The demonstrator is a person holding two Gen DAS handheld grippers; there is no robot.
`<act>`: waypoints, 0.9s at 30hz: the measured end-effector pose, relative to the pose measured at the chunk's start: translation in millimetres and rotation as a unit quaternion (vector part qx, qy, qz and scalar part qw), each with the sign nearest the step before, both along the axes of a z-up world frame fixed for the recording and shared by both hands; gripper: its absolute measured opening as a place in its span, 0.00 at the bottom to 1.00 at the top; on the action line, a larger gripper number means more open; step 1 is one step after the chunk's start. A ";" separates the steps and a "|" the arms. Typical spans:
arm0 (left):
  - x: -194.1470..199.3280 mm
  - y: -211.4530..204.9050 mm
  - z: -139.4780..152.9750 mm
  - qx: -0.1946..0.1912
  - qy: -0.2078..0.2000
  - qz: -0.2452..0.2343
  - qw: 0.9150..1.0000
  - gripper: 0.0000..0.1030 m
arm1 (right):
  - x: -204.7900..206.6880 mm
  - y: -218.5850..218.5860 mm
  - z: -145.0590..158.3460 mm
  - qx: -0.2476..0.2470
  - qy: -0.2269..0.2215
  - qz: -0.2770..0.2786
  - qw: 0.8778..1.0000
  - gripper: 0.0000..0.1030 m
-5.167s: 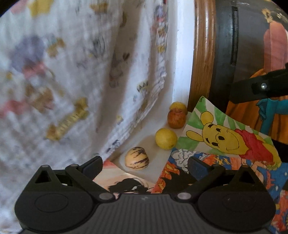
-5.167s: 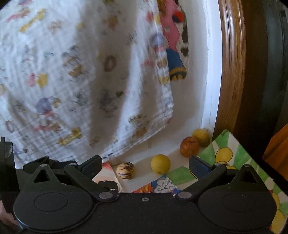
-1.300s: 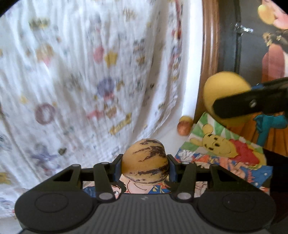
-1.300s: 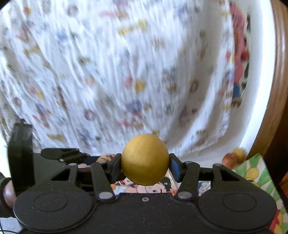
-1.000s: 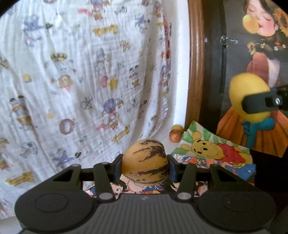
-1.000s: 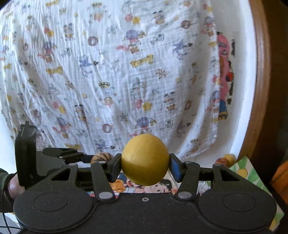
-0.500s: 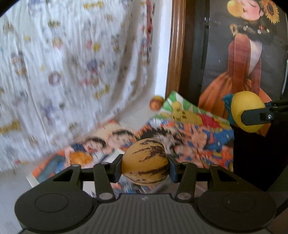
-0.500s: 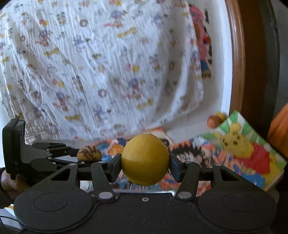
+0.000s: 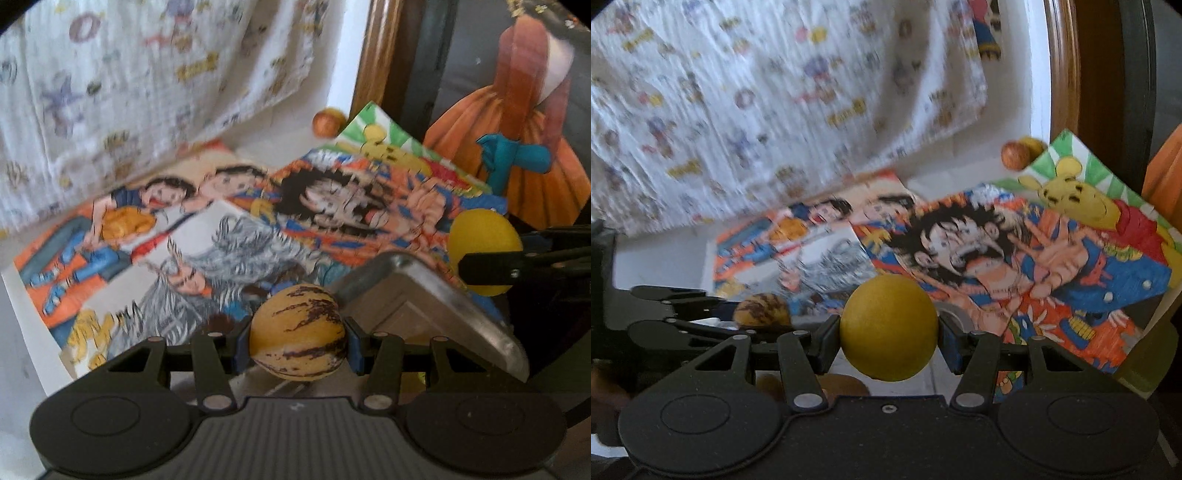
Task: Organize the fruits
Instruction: 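Lift and carry the striped melon and lemon in both grippers over the tray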
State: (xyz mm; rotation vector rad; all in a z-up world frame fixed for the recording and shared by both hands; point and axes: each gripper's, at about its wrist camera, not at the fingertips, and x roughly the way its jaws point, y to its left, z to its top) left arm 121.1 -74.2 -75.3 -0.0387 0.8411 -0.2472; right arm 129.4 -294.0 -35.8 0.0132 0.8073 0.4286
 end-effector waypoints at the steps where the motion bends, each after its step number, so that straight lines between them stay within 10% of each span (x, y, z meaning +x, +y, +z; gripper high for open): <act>1: 1.5 -0.8 -2.7 0.000 0.004 0.001 1.000 0.52 | 4.6 0.0 -6.3 0.000 0.006 -0.002 1.000 0.55; 27: 8.3 -22.0 -22.0 0.049 0.047 -0.018 0.998 0.53 | 29.6 17.6 -60.1 -0.051 0.051 0.000 0.997 0.56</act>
